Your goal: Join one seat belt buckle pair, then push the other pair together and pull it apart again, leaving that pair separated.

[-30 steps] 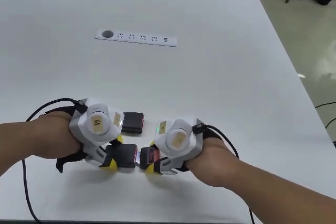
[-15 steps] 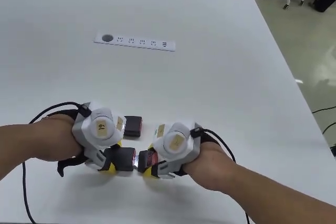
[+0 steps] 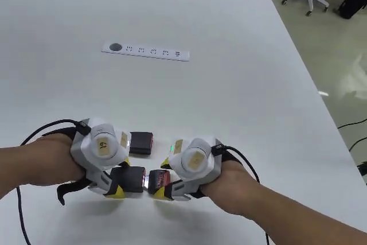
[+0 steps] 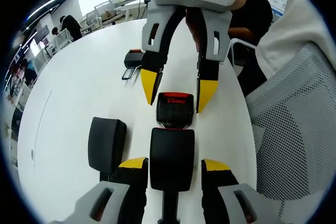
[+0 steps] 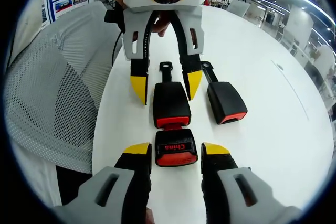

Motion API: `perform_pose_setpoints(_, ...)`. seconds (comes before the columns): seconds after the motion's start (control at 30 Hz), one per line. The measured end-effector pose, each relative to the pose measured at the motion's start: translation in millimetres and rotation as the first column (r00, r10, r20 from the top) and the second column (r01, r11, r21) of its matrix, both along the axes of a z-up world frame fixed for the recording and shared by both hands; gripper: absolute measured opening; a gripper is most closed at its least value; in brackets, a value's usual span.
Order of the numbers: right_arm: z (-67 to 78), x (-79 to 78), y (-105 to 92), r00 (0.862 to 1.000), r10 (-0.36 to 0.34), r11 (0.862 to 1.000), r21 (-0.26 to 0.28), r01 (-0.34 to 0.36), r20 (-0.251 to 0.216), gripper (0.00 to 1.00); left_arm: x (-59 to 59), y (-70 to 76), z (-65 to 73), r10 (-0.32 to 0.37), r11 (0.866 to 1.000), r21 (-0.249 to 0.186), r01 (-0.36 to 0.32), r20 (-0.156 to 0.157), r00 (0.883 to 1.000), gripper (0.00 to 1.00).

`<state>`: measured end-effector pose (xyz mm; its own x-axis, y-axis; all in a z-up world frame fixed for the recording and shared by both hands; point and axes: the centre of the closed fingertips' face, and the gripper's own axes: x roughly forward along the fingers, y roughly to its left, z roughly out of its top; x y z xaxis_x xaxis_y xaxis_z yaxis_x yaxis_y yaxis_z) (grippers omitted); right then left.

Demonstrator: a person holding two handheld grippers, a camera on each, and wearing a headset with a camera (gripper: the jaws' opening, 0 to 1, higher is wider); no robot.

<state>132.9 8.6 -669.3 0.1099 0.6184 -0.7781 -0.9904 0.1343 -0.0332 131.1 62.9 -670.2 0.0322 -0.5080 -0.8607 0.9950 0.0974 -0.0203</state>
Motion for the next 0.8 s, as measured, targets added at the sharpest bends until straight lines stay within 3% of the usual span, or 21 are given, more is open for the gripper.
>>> perform_pose_setpoints(0.1, 11.9, 1.9, -3.6, 1.0, -0.01, 1.0, 0.023, 0.01, 0.003, 0.35, 5.3, -2.4, 15.6, 0.025, 0.999, -0.037, -0.024, 0.011, 1.0, 0.43)
perform_pose_setpoints(0.3, 25.0, 17.3, -18.5, 0.999, -0.049, 0.998, 0.047, 0.049, 0.006, 0.34, 24.7, -6.1, 36.1, 0.048, 0.997, -0.062, -0.045, 0.044, 0.998, 0.44)
perform_pose_setpoints(0.53, 20.3, 38.0, -45.5, 0.994, -0.104, 0.994, 0.02, 0.103, 0.02, 0.34, 53.9, 0.3, 29.0, 0.06, 0.996, -0.065, -0.056, 0.058, 0.997, 0.44)
perform_pose_setpoints(0.8, 11.0, 67.2, -81.3, 0.992, -0.114, 0.992, -0.048, 0.117, 0.059, 0.35, 71.7, 1.6, 16.5, 0.069, 0.996, -0.058, -0.066, 0.05, 0.996, 0.45)
